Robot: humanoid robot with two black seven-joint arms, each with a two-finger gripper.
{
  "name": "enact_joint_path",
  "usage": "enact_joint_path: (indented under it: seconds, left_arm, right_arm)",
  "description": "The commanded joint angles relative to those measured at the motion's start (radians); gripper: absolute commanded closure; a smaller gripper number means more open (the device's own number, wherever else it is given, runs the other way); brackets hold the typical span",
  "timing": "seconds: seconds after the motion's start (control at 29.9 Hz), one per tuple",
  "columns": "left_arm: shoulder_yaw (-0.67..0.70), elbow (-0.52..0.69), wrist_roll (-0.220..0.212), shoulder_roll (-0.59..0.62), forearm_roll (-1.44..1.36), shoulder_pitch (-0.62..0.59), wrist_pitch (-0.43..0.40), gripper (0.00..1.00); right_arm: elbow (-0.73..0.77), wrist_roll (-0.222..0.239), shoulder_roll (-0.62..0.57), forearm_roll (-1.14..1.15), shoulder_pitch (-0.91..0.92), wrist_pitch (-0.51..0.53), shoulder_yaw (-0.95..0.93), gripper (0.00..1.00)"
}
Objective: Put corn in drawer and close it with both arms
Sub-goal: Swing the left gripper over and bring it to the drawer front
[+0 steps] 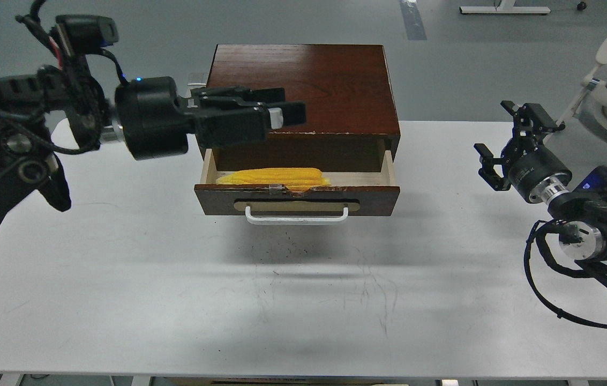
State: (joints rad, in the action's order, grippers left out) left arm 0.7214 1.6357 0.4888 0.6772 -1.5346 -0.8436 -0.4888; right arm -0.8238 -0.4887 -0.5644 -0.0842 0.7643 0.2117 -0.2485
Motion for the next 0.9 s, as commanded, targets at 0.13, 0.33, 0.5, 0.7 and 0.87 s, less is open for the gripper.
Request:
enact_joint_path:
  seconds: [0.13, 0.33, 0.5, 0.7, 0.87]
  left_arm:
    - [-0.190, 0.003, 0.000, -0.074, -0.033, 0.012, 0.000, 1.00]
    - [-0.243, 0.003, 0.000, -0.074, -0.032, 0.118, 0.000, 1.00]
    - [-0.234, -0.002, 0.000, -0.077, -0.013, 0.256, 0.036, 1.00]
    - [-0.230, -0.057, -0.051, -0.084, 0.074, 0.363, 0.159, 1.00]
    - [-0.229, -0.111, -0.059, -0.090, 0.126, 0.373, 0.179, 1.00]
  right_arm:
    - [-0.001, 0.000, 0.000, 0.001, -0.009, 0.000, 0.003, 0.00]
    - [-0.005, 0.000, 0.000, 0.004, -0.023, 0.001, 0.003, 0.00]
    - [-0.005, 0.000, -0.002, 0.004, -0.029, 0.001, 0.003, 0.00]
    - [-0.003, 0.000, 0.000, 0.004, -0.029, 0.001, 0.003, 0.00]
    - [-0.005, 0.000, 0.000, 0.004, -0.034, 0.001, 0.003, 0.00]
